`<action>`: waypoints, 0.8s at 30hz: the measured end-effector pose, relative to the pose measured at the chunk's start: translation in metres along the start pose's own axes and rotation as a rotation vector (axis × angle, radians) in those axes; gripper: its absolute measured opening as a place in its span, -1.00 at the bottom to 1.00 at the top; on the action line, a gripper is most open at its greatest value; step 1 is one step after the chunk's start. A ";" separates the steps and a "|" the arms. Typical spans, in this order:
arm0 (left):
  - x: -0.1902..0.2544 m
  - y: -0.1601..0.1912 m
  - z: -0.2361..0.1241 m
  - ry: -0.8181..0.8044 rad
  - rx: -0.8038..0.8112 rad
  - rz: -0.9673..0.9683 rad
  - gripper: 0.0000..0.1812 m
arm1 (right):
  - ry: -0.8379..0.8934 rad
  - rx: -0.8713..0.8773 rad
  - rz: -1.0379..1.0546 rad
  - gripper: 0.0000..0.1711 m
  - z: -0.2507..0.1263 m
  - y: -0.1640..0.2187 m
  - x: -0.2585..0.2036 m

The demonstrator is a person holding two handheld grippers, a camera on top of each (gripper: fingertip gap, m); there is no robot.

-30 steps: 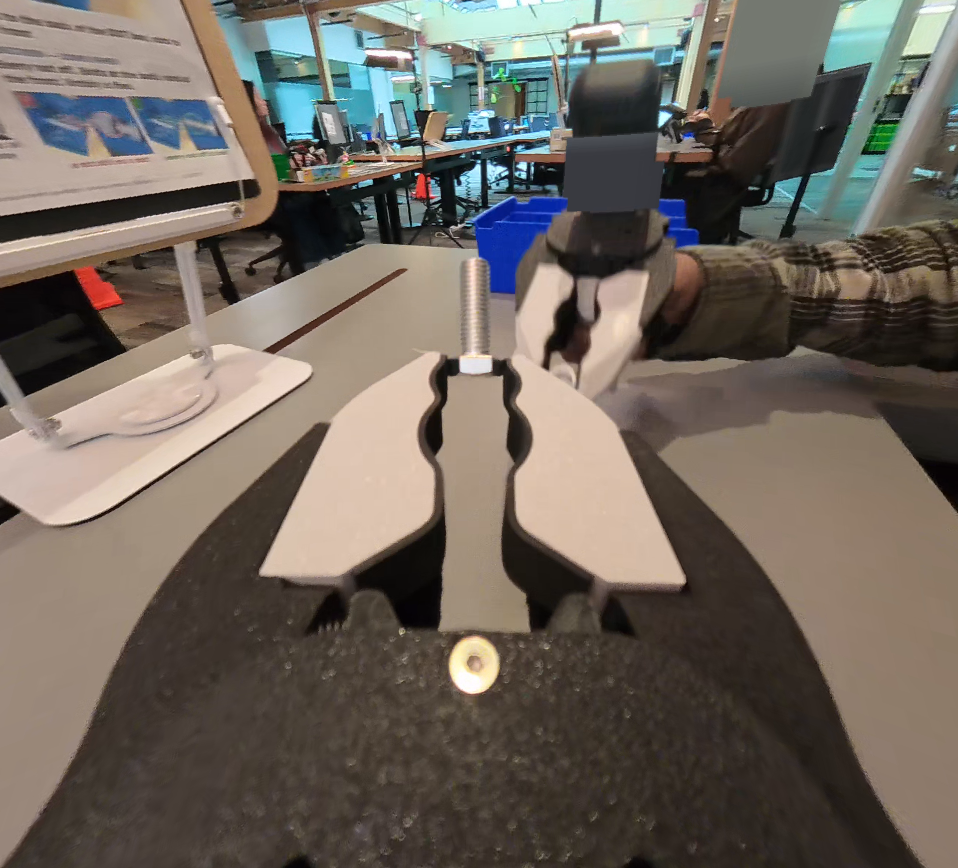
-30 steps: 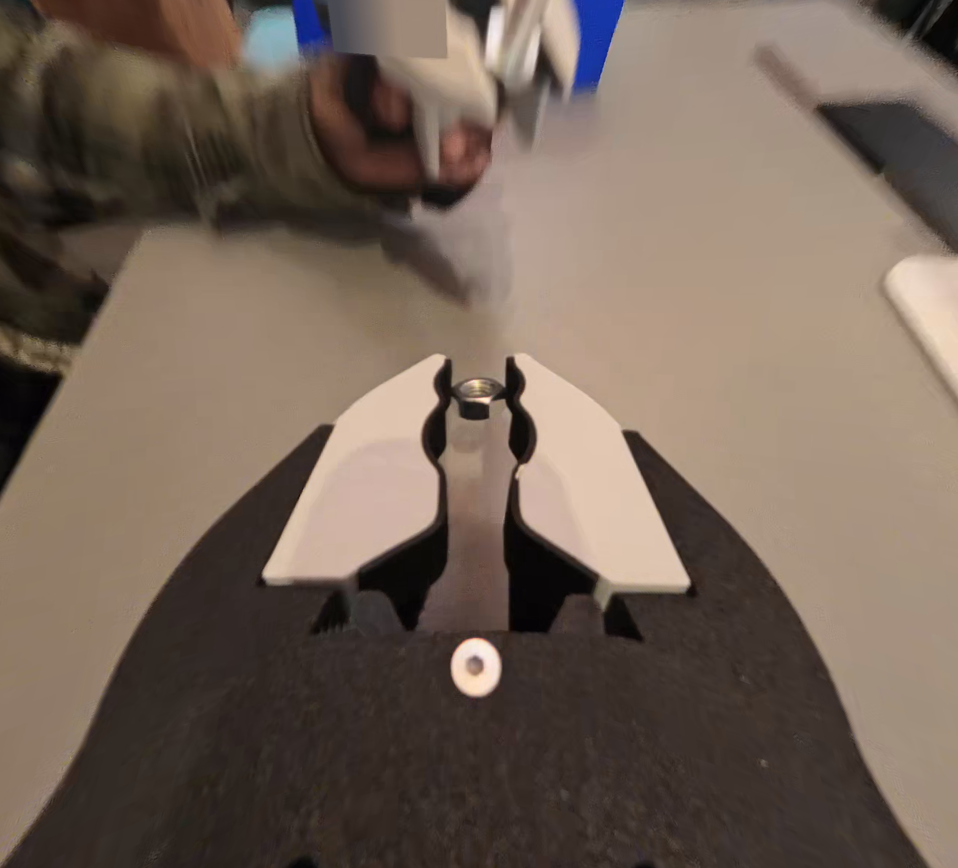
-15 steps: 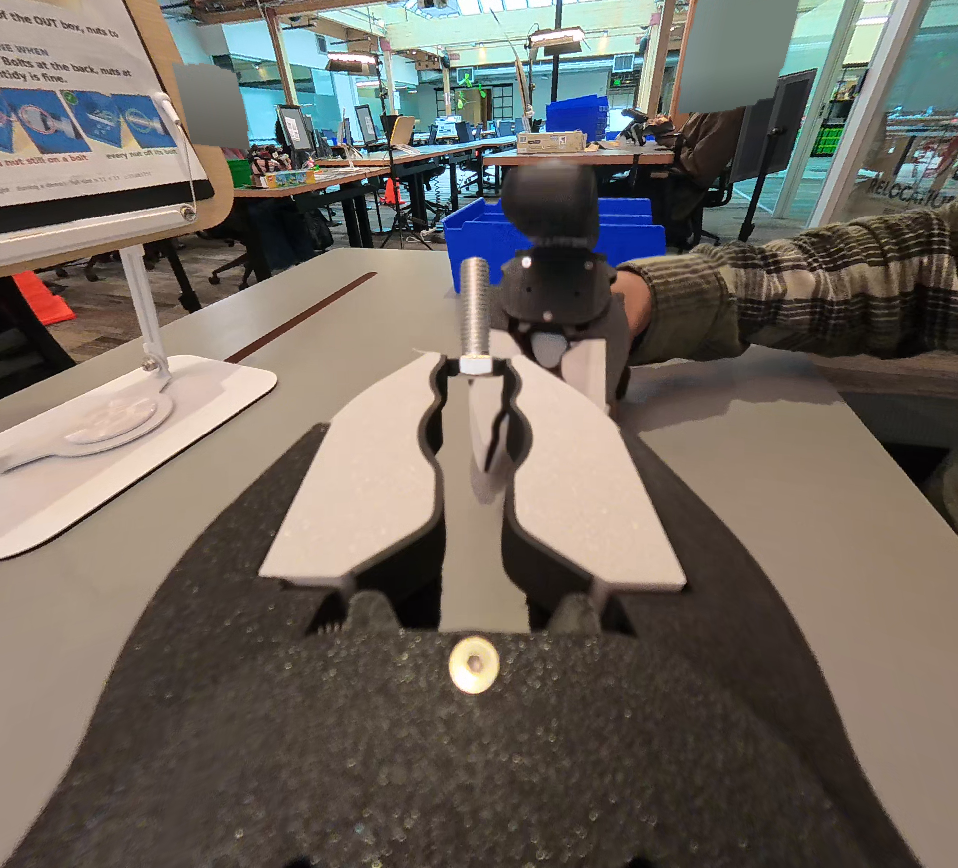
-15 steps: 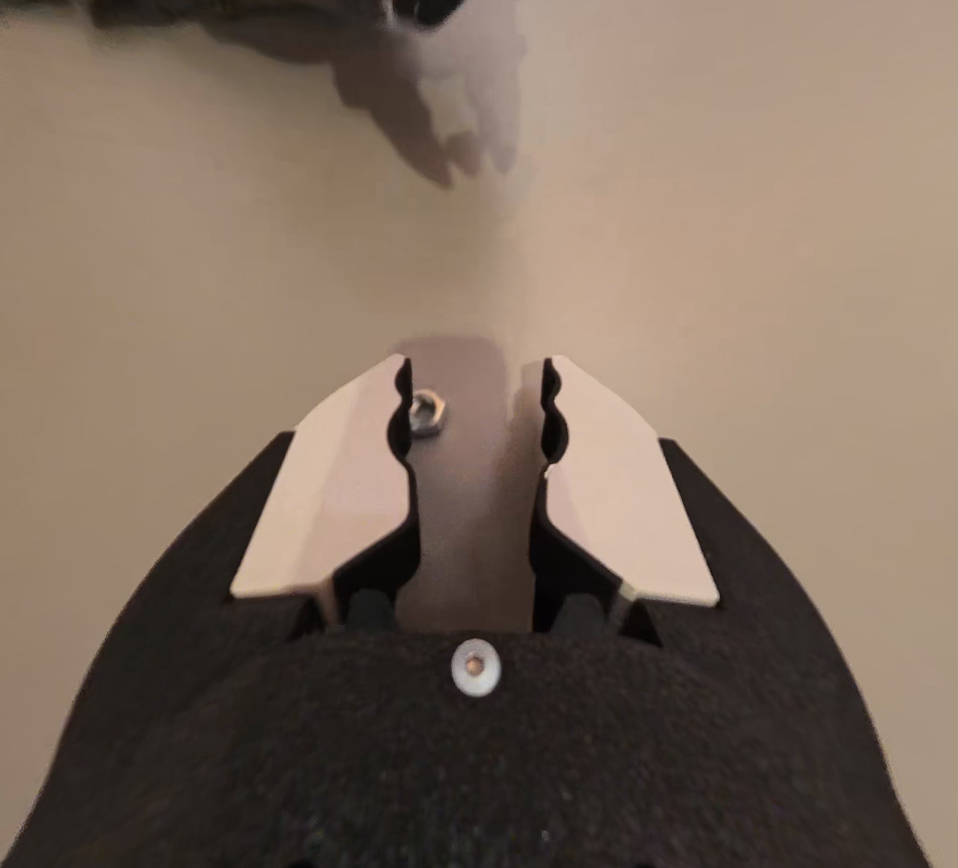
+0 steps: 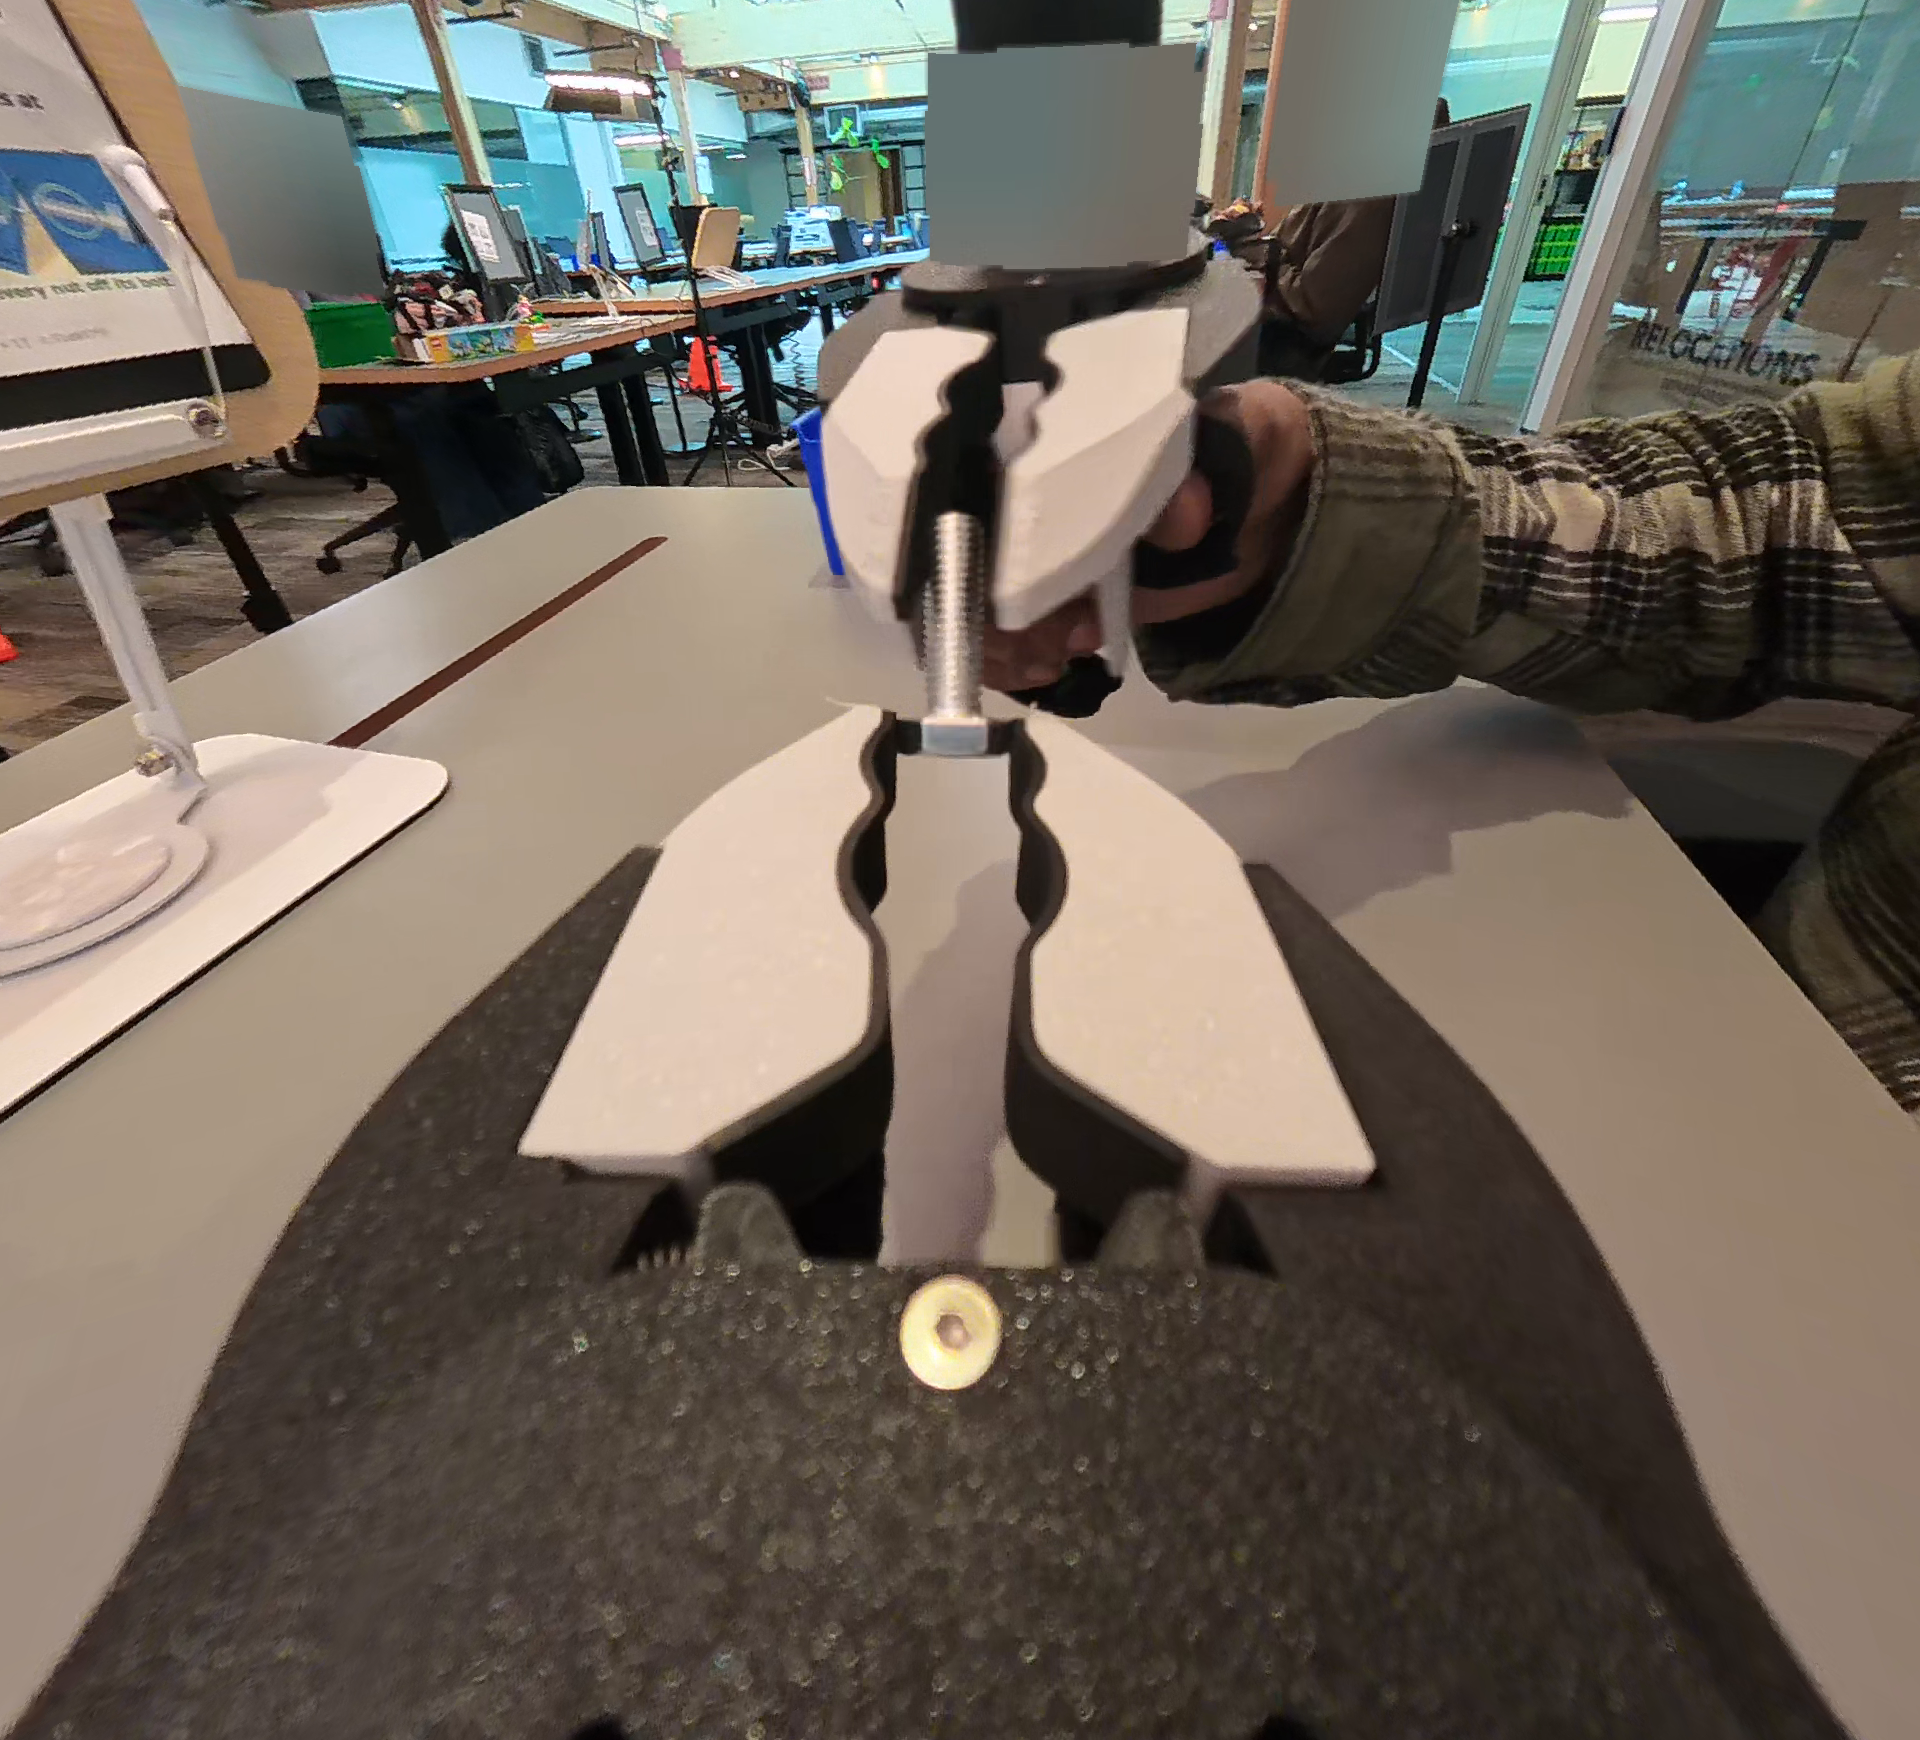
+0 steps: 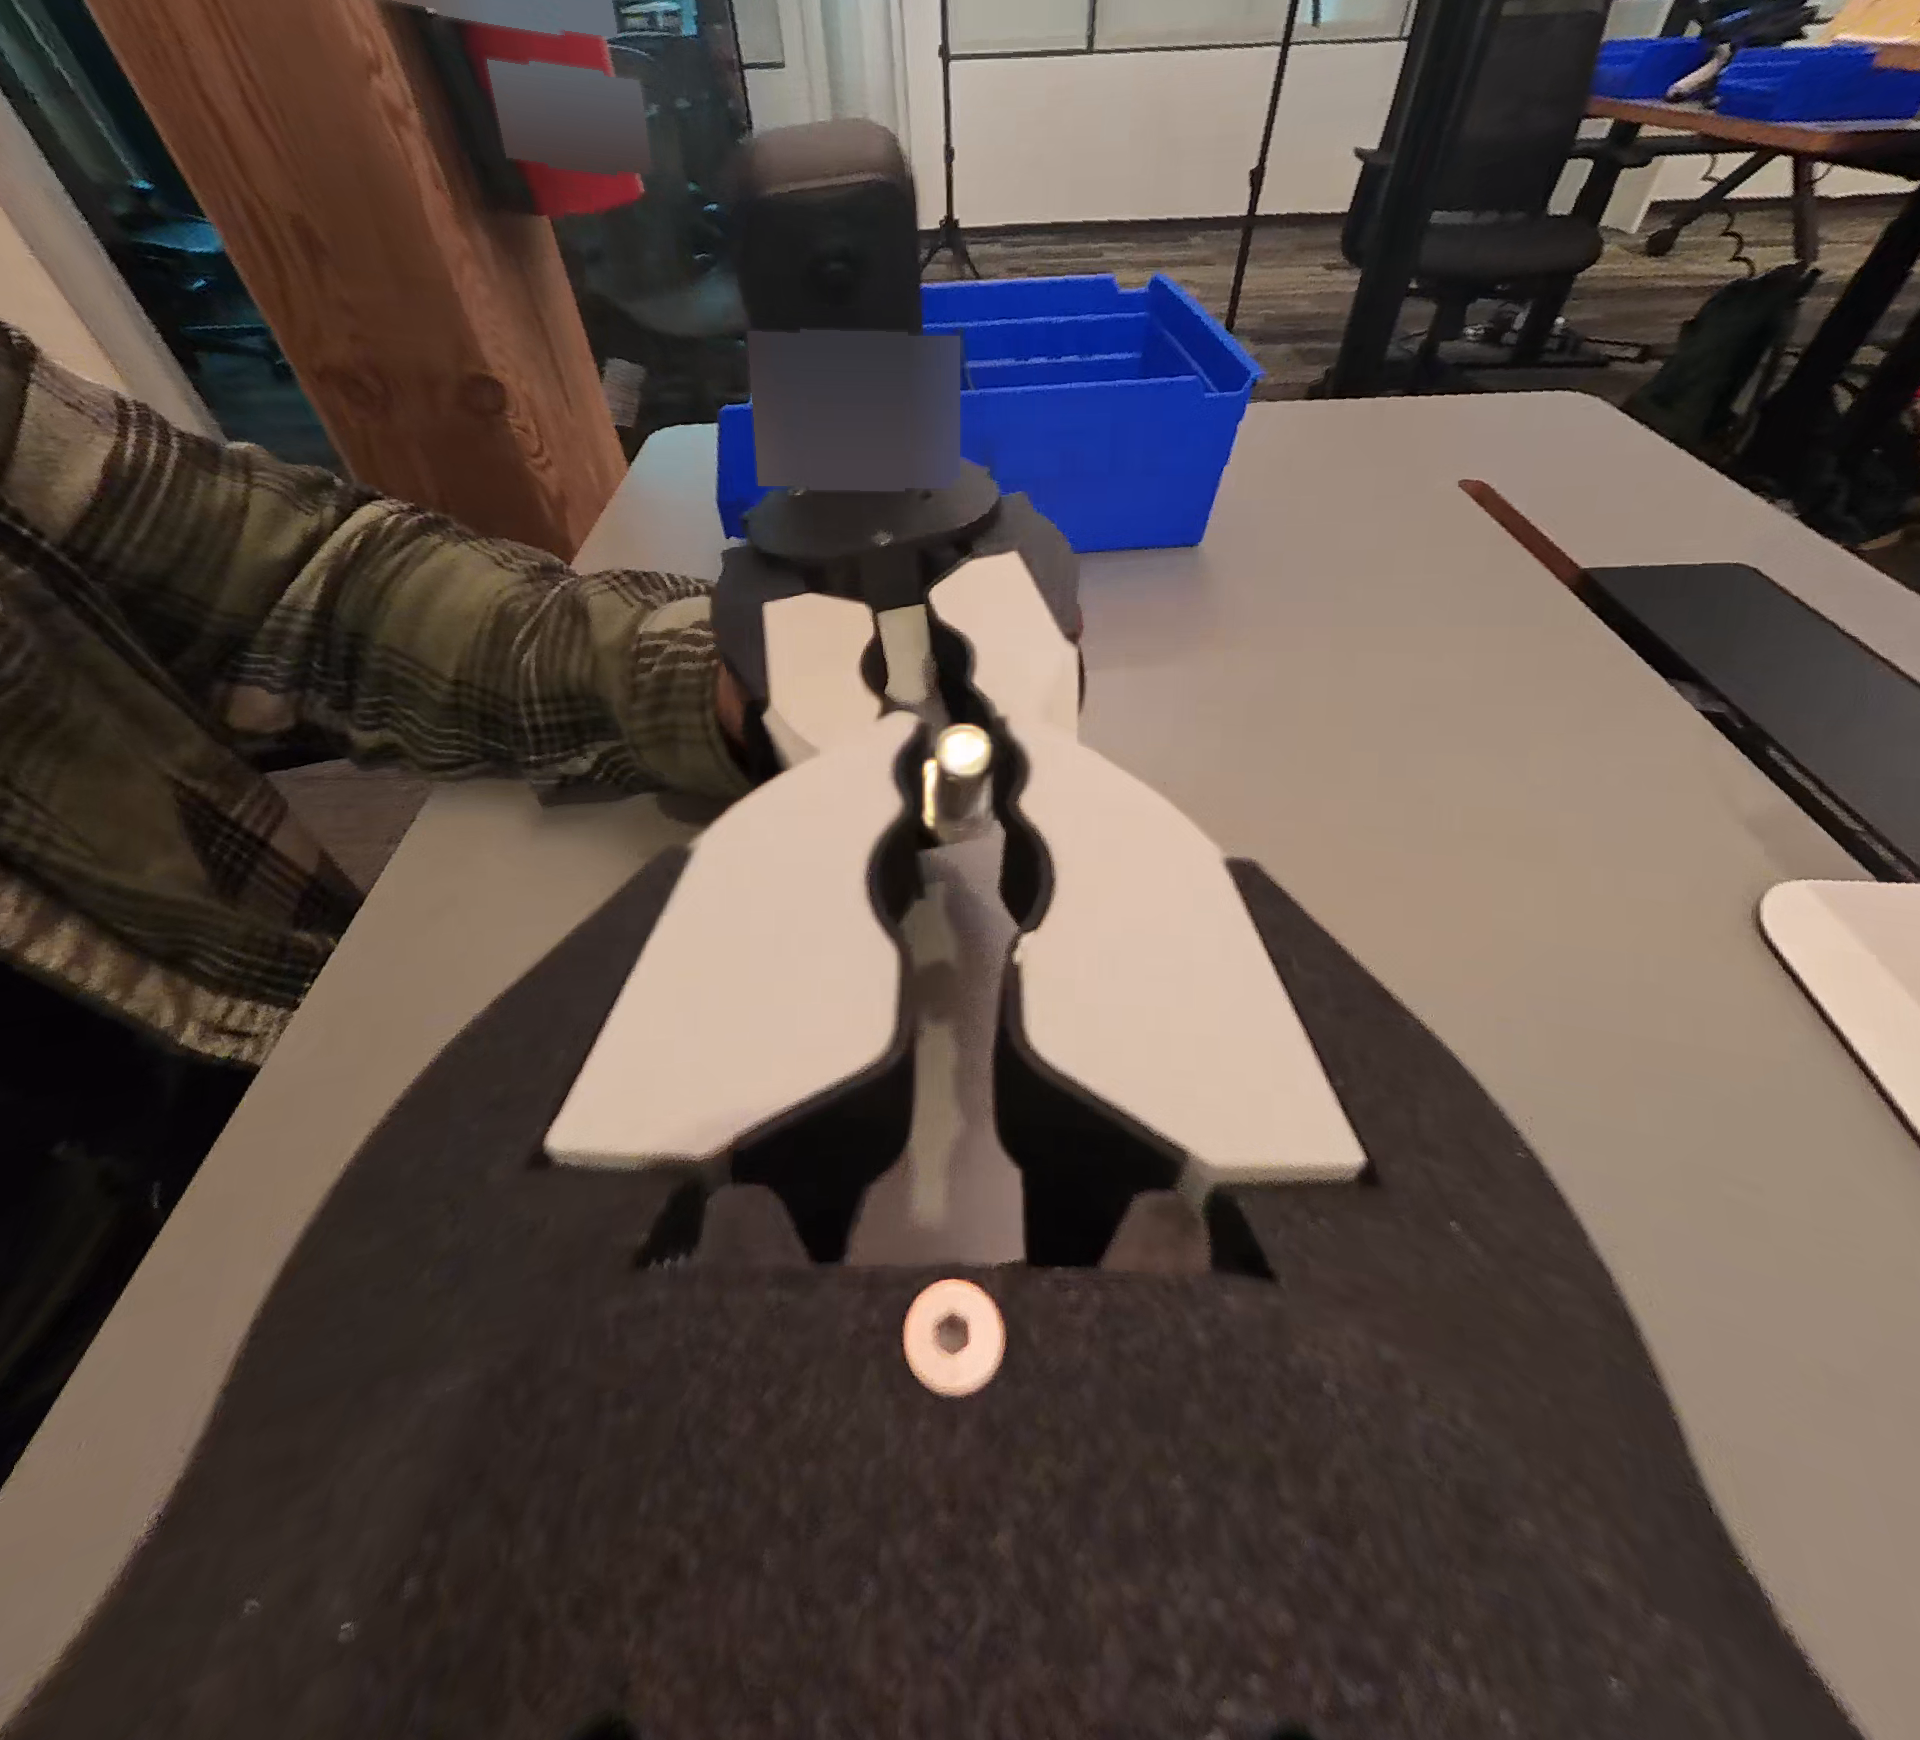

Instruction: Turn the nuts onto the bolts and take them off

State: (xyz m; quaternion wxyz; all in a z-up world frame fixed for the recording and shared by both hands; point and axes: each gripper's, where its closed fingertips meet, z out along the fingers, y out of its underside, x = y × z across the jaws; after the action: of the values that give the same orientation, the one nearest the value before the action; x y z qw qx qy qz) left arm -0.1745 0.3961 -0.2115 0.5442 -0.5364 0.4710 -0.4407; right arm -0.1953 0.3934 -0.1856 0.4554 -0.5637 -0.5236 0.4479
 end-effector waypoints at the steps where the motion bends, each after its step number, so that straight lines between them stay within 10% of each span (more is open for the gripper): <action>1: 0.001 0.000 0.001 0.005 -0.003 0.004 -0.78 | -0.003 -0.001 -0.007 -0.89 0.000 0.000 0.000; 12: 0.002 0.022 0.008 0.026 -0.144 -0.008 -0.69 | -0.003 -0.337 -0.061 -0.89 -0.004 0.024 0.003; 24: 0.010 0.016 0.008 0.063 -0.103 0.007 -0.78 | -0.059 -0.331 -0.022 -0.89 -0.003 0.027 -0.003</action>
State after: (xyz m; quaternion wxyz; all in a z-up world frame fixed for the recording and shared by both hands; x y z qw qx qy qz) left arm -0.1652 0.3883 -0.2285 0.5024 -0.5477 0.5120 -0.4306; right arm -0.1871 0.3890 -0.2114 0.3457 -0.6119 -0.6097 0.3667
